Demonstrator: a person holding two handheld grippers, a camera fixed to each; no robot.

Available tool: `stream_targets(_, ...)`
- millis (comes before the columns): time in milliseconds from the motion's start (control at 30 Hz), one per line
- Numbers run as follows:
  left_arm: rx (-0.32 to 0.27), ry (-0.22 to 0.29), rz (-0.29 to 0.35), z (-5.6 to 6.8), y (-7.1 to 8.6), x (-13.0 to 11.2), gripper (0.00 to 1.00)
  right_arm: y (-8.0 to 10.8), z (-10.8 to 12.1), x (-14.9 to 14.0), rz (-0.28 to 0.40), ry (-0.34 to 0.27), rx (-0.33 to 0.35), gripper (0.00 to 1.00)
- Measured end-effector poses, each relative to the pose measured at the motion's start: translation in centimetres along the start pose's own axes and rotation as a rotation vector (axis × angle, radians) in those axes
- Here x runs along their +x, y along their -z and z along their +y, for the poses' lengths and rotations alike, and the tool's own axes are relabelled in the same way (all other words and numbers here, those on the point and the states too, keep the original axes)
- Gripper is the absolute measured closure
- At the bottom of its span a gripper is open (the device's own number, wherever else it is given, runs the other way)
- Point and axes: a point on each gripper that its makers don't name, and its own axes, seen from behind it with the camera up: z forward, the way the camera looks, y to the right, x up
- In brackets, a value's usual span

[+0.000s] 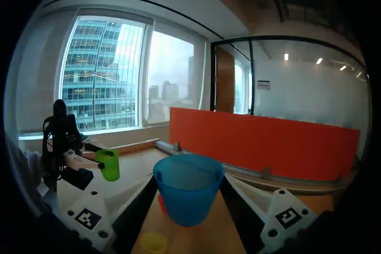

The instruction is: Pour water

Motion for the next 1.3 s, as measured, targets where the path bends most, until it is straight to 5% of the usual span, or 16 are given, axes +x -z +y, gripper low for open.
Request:
stream_targets(600, 0.046, -0.01, -0.108, -1.3, 1.8, -4.9, 0.13, 0.9, -0.5, -5.7, -0.11, -0.016, 0.028, 0.09)
stream_targets(1300, 0.033, -0.019, -0.293, -0.7, 2.8, -11.6, 0.13, 1.5, -0.8, -13.5, -0.276, -0.008, 0.043, 0.09)
